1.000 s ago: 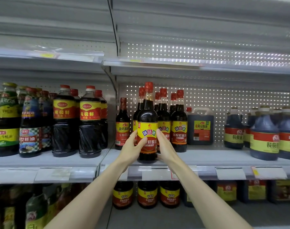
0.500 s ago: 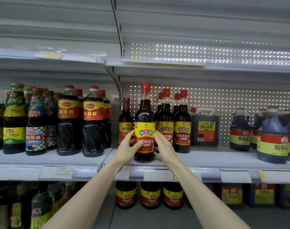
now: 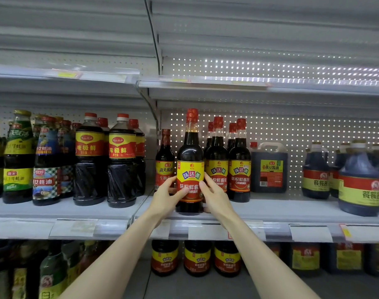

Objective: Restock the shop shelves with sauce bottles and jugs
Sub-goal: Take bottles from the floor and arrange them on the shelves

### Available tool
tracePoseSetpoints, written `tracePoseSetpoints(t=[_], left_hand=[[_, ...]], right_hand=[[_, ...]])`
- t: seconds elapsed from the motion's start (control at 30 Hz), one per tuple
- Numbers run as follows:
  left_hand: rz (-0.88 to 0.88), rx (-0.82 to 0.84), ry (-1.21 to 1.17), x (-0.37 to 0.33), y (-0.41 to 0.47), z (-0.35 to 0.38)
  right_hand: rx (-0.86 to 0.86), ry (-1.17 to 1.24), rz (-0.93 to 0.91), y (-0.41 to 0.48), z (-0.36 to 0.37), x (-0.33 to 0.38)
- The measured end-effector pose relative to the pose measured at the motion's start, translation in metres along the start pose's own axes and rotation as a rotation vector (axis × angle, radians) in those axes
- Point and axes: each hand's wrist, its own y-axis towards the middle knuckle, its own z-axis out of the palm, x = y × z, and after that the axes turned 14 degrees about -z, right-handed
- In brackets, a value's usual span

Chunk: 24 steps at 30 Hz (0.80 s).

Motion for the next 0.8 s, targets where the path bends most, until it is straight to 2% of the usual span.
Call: tracePoseSetpoints(t=[0.43,0.8], left_hand=[[-0.002,-0.003,0.006,0.000,0.001,0.003],[-0.036,0.026,0.110,-0.013,-0.010,0.000]], right_hand=[[-0.010,-0.026,-0.016,0.000,-0.001,0.001],[0.034,-0.065,0.025,-0.007,-0.006,0.016]])
